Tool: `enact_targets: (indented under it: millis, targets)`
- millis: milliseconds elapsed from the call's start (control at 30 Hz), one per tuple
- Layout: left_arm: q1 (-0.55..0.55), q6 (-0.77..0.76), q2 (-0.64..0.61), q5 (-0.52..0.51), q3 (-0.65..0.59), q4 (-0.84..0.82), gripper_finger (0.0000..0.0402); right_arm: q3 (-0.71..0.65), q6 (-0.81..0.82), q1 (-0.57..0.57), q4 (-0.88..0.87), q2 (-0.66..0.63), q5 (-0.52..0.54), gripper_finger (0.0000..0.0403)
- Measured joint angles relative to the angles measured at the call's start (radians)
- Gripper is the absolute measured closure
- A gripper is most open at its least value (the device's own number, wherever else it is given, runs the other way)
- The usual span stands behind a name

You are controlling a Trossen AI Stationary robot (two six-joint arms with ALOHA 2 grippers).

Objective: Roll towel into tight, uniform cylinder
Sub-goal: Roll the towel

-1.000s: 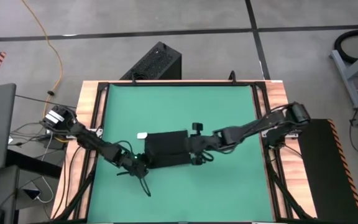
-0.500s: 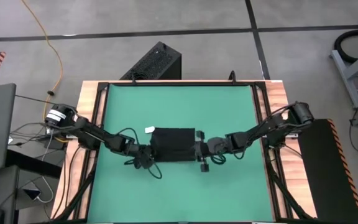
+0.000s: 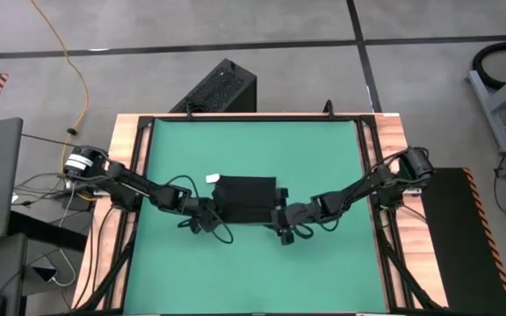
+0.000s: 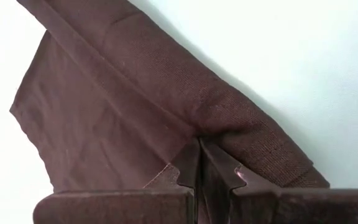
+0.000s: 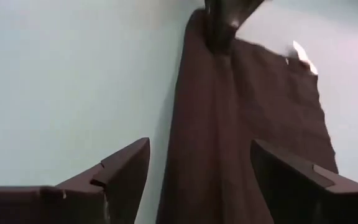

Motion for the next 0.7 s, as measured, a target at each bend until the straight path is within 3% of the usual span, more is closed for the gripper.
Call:
enact_targets:
  millis: [333,500,700]
  targets:
    - [0.016,-0.01,0.0,0.029,0.0,-0.007,0.0401,0.0,-0.001,-0.001,-0.113,0.02,0.021,0.0098]
    - [0.028,-0.012,0.001,0.034,-0.001,-0.005,0.0401,0.002,-0.068,-0.011,-0.078,0.094,0.029,0.0098]
    - [0.04,-0.012,0.001,0.037,-0.002,-0.004,0.0401,0.004,-0.035,-0.045,-0.052,0.194,0.019,0.0101]
